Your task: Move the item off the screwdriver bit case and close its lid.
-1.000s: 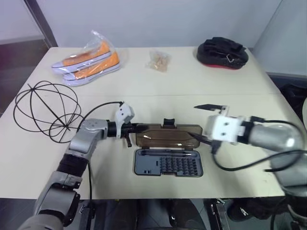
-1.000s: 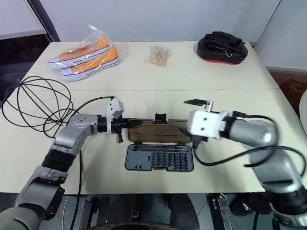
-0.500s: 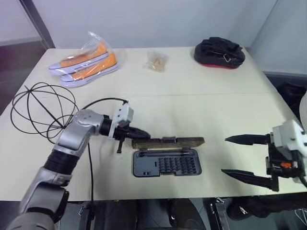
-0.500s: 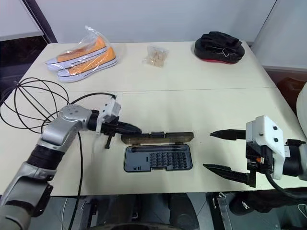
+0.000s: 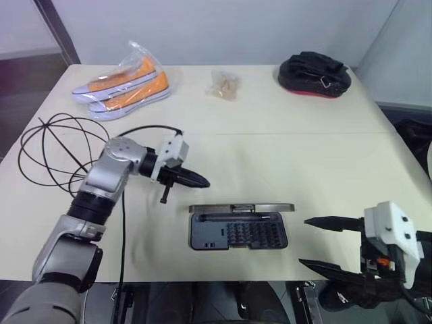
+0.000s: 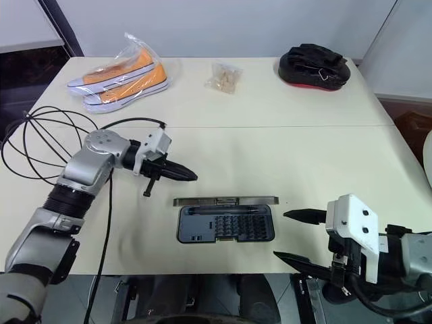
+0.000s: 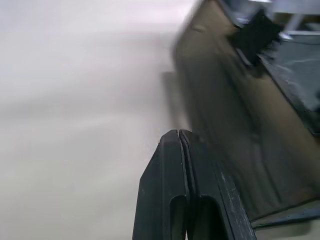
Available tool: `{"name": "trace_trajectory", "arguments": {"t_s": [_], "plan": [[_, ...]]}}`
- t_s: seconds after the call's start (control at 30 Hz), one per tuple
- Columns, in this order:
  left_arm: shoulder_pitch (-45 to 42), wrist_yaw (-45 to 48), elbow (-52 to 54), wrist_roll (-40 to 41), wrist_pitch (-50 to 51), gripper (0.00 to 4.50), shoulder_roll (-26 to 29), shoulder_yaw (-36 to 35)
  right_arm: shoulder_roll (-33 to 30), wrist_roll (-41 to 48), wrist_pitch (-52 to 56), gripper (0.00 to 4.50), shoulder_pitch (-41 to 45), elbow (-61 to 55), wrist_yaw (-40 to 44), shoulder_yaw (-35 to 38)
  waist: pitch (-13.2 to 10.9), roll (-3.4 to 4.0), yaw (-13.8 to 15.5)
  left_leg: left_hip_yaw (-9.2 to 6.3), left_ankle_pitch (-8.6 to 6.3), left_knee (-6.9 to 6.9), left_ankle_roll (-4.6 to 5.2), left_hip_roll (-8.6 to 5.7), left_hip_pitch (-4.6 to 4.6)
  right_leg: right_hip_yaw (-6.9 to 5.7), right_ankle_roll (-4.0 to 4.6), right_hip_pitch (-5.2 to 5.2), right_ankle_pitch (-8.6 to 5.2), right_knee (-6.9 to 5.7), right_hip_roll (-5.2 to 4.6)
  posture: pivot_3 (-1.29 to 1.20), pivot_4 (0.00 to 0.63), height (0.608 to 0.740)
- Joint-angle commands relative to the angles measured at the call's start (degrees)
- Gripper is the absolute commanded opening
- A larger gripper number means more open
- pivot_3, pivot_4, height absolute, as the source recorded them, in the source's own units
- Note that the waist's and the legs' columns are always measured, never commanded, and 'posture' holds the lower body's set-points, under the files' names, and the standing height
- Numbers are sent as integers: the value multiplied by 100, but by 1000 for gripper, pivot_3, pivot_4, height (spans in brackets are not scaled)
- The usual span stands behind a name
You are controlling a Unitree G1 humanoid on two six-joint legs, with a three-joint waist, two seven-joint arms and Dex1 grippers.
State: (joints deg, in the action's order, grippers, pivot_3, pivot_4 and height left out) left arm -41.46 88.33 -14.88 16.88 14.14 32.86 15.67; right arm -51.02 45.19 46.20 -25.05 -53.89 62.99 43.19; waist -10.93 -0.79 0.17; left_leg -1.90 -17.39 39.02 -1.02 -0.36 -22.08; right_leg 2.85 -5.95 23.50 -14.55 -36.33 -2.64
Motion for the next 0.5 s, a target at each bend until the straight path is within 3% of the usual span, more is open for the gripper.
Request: {"name": "trace_trajectory", "arguments": {"t_s": [0.03,0.23,0.47,0.5], "plan": [[202,101,398,2,-69,0,-61,160,2,129,-144,3698,-246,-156,35,452,0,0,17,0,0,0,0,0,0,0,0,0,0,1,-1,0,150,740],[447,265,643,-24,-216,0,10,281,-44,440,-169,3698,-604,-212,141,1018,0,0,50,-2,0,3,0,0,-2,0,0,-2,1,4,-2,0,150,740],[80,54,-85,-239,-711,0,-272,209,40,131,-445,3698,-1052,-480,55,713,0,-1,56,-1,0,4,0,0,-2,0,0,-3,1,5,-1,0,150,740],[-52,-46,-317,-313,-871,0,-382,195,41,64,-561,3430,-1156,-548,34,580,0,-1,69,-1,0,7,0,0,-3,-1,0,-3,1,4,-1,0,150,740]]}}
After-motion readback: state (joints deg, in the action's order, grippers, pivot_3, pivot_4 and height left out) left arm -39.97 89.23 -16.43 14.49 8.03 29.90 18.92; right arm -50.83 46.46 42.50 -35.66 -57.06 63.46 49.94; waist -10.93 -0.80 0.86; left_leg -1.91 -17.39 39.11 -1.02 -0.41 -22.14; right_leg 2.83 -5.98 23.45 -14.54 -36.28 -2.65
